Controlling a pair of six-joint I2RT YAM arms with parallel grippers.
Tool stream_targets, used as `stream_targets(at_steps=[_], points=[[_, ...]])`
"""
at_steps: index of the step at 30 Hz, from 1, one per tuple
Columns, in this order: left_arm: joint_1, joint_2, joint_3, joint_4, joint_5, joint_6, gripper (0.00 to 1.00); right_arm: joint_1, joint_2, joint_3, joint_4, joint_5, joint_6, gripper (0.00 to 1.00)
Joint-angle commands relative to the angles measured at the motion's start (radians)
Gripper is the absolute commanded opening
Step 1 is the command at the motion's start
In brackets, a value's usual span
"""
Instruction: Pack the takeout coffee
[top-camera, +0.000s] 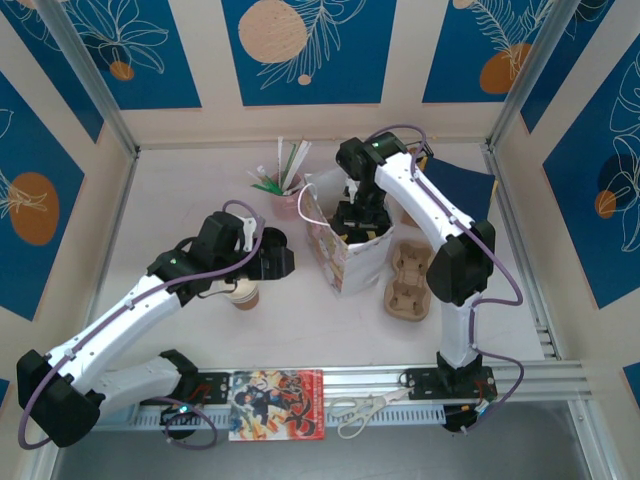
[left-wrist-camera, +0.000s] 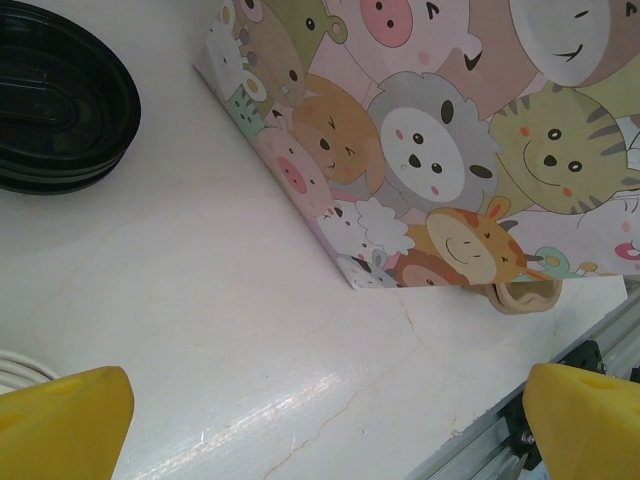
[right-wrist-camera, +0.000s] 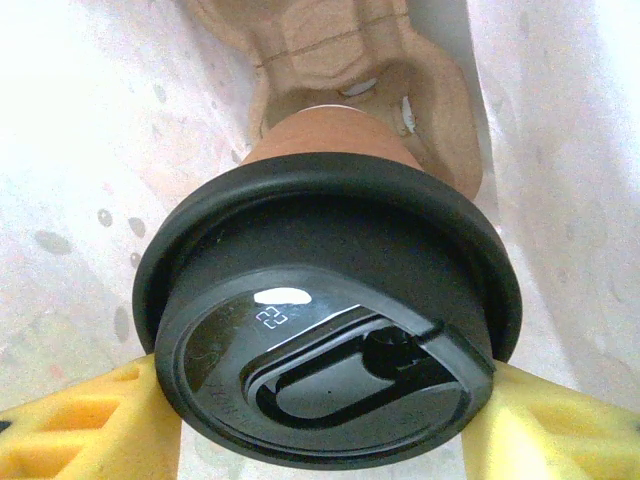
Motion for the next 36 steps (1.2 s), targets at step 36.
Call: stream_targets(at_steps=[36], points=[[0.01, -0.005, -0.036, 0.036, 0.038, 0.004, 1.0, 0.001, 0.015, 0.035, -0.07, -0.033, 0.024, 0.64]])
